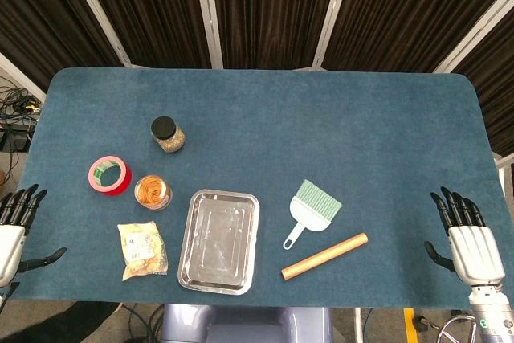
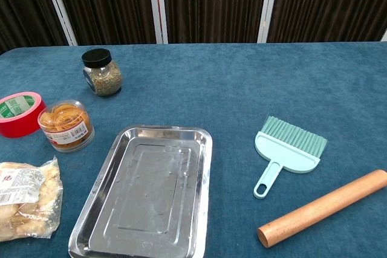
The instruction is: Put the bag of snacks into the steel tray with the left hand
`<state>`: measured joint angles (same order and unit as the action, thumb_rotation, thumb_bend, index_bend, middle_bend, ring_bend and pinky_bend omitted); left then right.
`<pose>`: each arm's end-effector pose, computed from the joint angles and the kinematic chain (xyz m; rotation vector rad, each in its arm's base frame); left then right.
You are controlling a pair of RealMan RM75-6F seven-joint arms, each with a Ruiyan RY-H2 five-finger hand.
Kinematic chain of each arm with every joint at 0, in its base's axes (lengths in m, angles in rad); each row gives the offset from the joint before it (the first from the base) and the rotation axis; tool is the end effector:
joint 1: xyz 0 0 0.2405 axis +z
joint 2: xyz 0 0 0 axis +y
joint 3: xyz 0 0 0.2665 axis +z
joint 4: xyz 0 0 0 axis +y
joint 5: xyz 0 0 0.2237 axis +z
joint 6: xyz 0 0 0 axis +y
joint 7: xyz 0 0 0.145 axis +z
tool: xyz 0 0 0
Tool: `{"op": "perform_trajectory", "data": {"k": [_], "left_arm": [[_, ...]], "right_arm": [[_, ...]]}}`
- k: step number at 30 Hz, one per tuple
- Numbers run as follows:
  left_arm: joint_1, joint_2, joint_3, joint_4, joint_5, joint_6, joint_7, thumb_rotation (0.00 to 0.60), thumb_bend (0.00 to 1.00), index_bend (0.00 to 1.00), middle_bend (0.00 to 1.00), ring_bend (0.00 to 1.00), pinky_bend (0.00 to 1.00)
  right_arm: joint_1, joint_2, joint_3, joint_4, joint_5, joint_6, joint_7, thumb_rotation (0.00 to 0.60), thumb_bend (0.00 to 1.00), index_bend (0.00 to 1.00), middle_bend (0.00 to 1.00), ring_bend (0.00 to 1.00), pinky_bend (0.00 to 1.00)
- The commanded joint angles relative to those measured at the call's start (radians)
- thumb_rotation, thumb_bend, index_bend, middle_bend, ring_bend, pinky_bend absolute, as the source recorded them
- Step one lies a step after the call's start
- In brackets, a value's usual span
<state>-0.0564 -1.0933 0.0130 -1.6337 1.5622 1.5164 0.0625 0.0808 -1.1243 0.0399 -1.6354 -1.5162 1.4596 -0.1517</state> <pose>-0.3235 0.1603 0.1499 -1.4598 -0.8674 -0.8468 -0.3210 -0.1798 0.1413 1.4595 -0.8292 0.7996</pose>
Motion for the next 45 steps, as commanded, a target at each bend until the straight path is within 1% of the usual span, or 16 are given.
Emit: {"op": "perform_trajectory", "data": {"k": [1, 7, 15, 16, 19, 22, 24, 28, 34, 36, 38, 40, 41, 43, 44, 45], "left_arm": [[-0.001, 0.001, 0.002, 0.000, 0.002, -0.005, 0.002, 0.600, 0.06, 0.00, 0.00, 0.00, 0.01], [-0.020, -0.001, 0.023, -0.011, 0.013, -0.061, 0.030, 0.600, 0.06, 0.00, 0.00, 0.00, 0.01], [-0.079, -0.013, 0.066, -0.075, -0.001, -0.230, 0.132, 0.600, 0.07, 0.00, 0.00, 0.00, 0.02], [-0.088, -0.015, 0.074, -0.089, -0.006, -0.258, 0.153, 0.600, 0.07, 0.00, 0.00, 0.00, 0.04], [-0.101, -0.029, 0.084, -0.105, -0.005, -0.291, 0.209, 0.600, 0.07, 0.00, 0.00, 0.00, 0.13], [-0.109, -0.054, 0.091, -0.115, -0.009, -0.316, 0.257, 0.600, 0.08, 0.04, 0.00, 0.02, 0.21], [-0.119, -0.072, 0.089, -0.126, -0.027, -0.339, 0.280, 0.600, 0.08, 0.06, 0.01, 0.04, 0.23], [-0.142, -0.123, 0.074, -0.130, -0.061, -0.375, 0.343, 0.600, 0.09, 0.07, 0.05, 0.08, 0.23], [-0.172, -0.205, 0.049, -0.117, -0.131, -0.419, 0.432, 0.600, 0.09, 0.08, 0.05, 0.08, 0.23], [-0.181, -0.225, 0.042, -0.114, -0.153, -0.431, 0.455, 0.600, 0.10, 0.10, 0.07, 0.08, 0.23], [-0.190, -0.247, 0.038, -0.111, -0.178, -0.443, 0.484, 0.600, 0.14, 0.17, 0.13, 0.12, 0.25], [-0.197, -0.271, 0.036, -0.106, -0.199, -0.446, 0.520, 0.600, 0.22, 0.31, 0.29, 0.26, 0.40], [-0.197, -0.279, 0.035, -0.104, -0.203, -0.439, 0.533, 0.600, 0.26, 0.41, 0.40, 0.37, 0.51], [-0.192, -0.292, 0.037, -0.100, -0.203, -0.417, 0.556, 0.600, 0.33, 0.54, 0.56, 0.53, 0.65], [-0.188, -0.296, 0.039, -0.103, -0.202, -0.404, 0.563, 0.600, 0.35, 0.59, 0.62, 0.58, 0.69], [-0.185, -0.295, 0.040, -0.109, -0.199, -0.394, 0.563, 0.600, 0.36, 0.62, 0.64, 0.60, 0.71]], "right_arm": [[0.000, 0.000, 0.000, -0.001, 0.000, 0.000, 0.000, 0.600, 0.30, 0.00, 0.00, 0.00, 0.09], [-0.001, -0.001, -0.001, -0.003, -0.001, 0.002, -0.004, 0.600, 0.30, 0.00, 0.00, 0.00, 0.09], [0.002, -0.005, -0.001, -0.003, 0.002, -0.006, -0.016, 0.600, 0.30, 0.00, 0.00, 0.00, 0.09], [0.002, -0.005, -0.001, -0.005, 0.002, -0.005, -0.015, 0.600, 0.30, 0.00, 0.00, 0.00, 0.09], [0.001, -0.004, -0.001, -0.005, 0.002, -0.003, -0.012, 0.600, 0.30, 0.00, 0.00, 0.00, 0.09], [0.002, -0.004, -0.001, -0.005, 0.003, -0.006, -0.010, 0.600, 0.30, 0.00, 0.00, 0.00, 0.09], [0.002, -0.005, -0.002, -0.003, 0.001, -0.007, -0.010, 0.600, 0.30, 0.00, 0.00, 0.00, 0.09], [0.003, -0.004, -0.003, -0.005, -0.005, -0.004, -0.010, 0.600, 0.30, 0.00, 0.00, 0.00, 0.09], [0.001, -0.002, -0.002, -0.006, -0.002, -0.002, -0.003, 0.600, 0.30, 0.00, 0.00, 0.00, 0.09], [0.001, -0.001, -0.001, -0.006, -0.001, -0.001, -0.002, 0.600, 0.30, 0.00, 0.00, 0.00, 0.09], [0.001, -0.001, -0.001, -0.006, -0.002, 0.000, -0.001, 0.600, 0.30, 0.00, 0.00, 0.00, 0.09], [0.000, 0.000, 0.000, -0.005, -0.001, 0.001, 0.002, 0.600, 0.30, 0.00, 0.00, 0.00, 0.09], [0.000, 0.000, 0.000, -0.005, -0.001, 0.002, 0.003, 0.600, 0.30, 0.00, 0.00, 0.00, 0.09], [-0.001, 0.001, 0.001, -0.004, 0.001, 0.003, 0.007, 0.600, 0.30, 0.00, 0.00, 0.00, 0.09], [-0.002, 0.002, 0.001, -0.003, 0.001, 0.004, 0.008, 0.600, 0.30, 0.00, 0.00, 0.00, 0.09], [-0.002, 0.003, 0.001, -0.004, 0.001, 0.005, 0.009, 0.600, 0.30, 0.00, 0.00, 0.00, 0.09]]}}
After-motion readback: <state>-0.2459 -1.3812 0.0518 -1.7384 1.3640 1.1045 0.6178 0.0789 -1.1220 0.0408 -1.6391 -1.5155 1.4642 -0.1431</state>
